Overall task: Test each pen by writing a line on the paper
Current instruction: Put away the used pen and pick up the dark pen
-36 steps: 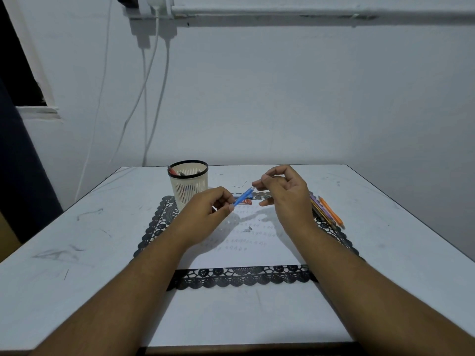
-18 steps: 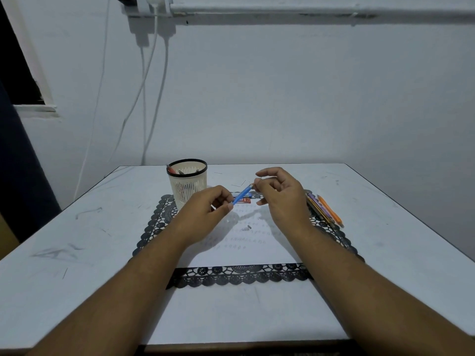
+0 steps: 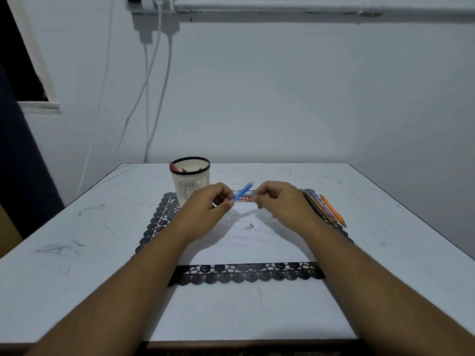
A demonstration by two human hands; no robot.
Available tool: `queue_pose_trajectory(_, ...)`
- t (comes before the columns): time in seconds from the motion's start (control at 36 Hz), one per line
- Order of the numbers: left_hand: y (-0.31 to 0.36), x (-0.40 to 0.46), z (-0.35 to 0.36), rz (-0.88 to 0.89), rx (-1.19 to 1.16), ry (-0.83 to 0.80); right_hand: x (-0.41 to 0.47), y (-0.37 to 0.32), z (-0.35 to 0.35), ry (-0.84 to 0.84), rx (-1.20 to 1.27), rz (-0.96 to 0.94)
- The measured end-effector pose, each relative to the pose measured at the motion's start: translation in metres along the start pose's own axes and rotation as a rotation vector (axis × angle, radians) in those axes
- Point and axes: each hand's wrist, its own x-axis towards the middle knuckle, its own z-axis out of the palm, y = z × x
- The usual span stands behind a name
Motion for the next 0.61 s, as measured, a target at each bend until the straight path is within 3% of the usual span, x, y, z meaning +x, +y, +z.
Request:
queue_pose_trajectory(0.11,-0.003,0.001,-0.001,-0.003,0.016,0.004,0.0,0.009,0.003,-0.21,-0.343,0.029)
queue_pose_trajectory(0.61,-0.003,0.0,-0.002,-0.012,0.09,-0.017,-0.001,0.005,0.012,-0.273,-0.474,0.013)
